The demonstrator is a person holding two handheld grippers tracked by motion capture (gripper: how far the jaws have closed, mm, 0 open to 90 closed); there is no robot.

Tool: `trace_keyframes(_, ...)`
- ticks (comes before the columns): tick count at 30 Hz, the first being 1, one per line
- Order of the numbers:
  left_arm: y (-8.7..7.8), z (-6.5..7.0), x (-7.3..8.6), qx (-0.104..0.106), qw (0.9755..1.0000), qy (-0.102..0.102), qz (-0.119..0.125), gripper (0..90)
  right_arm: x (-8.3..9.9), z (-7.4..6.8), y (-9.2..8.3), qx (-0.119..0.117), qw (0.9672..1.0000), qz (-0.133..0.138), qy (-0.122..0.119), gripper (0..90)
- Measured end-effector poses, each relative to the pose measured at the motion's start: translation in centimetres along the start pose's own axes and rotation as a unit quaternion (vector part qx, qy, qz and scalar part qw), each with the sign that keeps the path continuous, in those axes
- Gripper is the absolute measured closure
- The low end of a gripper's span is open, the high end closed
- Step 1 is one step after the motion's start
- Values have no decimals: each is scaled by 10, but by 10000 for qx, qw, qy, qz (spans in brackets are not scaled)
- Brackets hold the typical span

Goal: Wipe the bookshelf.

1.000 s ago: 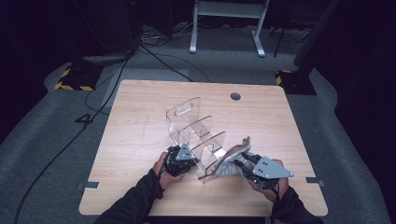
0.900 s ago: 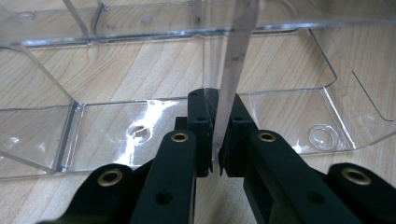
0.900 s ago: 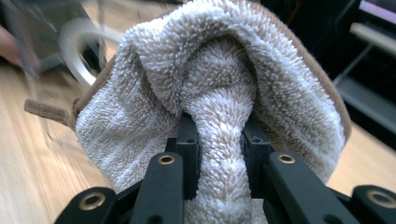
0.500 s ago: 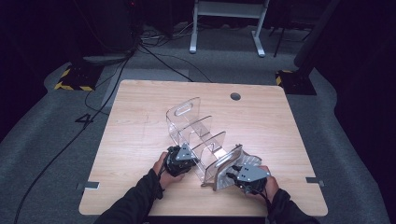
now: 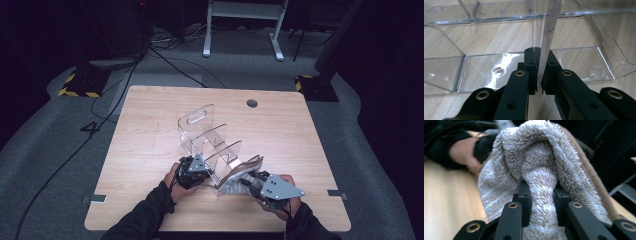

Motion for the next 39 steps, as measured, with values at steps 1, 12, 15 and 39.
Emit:
trace_keyframes(1,0,0,0,1,10000,-2,0,844,0,4,-2,86,9999,33,42,747)
trace_keyframes(12,0,0,0,14,10000,-6,-10,844,42,48,-5,691,9938,-561,662,746)
trace_keyframes(15,0,0,0,7,10000,0,-17,844,55,45,1,599,9922,-796,755,746)
trace_keyframes(39,0,0,0,9,10000,-26,2,843,27,-30,24,-537,9963,-676,34,746)
Point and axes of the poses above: each handheld gripper's, and its own axes: y roughly forward along the jaws, x roughly out of its underside, z roughly to its right, the point moved 4 cm from there along y, roughly forward along the jaws, and after that the axes turned 5 degrees about y, right-handed, at the moved point
